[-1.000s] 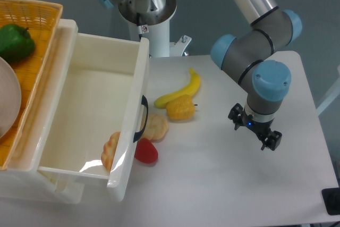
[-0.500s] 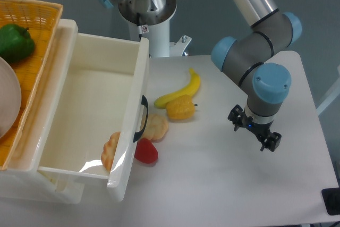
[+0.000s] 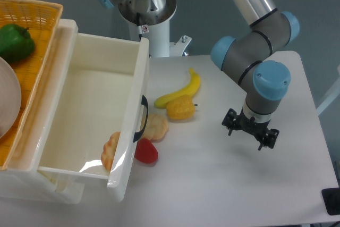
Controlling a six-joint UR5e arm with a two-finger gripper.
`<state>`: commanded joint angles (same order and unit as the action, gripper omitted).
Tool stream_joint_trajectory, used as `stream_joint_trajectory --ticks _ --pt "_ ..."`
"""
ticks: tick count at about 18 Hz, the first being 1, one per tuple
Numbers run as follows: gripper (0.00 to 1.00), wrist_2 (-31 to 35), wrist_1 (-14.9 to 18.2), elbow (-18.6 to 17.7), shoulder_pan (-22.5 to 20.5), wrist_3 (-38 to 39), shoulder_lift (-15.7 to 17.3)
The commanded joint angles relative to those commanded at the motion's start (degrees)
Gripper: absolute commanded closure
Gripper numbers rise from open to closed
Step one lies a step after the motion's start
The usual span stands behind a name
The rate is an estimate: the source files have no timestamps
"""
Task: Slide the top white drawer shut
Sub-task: 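Move the gripper toward the open white drawer's front panel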
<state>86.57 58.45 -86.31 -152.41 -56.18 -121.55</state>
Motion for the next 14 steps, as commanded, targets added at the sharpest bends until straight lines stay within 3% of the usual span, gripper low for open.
stream_joint_trajectory --ticks 2,6,14 --pt "0.00 0.00 -0.09 -0.09 1.32 3.96 -0.27" --pt "0.03 -1.92 0.00 -0.17 3.08 10.12 2.19" --pt "0.82 -3.60 0.26 -4.04 6.95 18.91 5.71"
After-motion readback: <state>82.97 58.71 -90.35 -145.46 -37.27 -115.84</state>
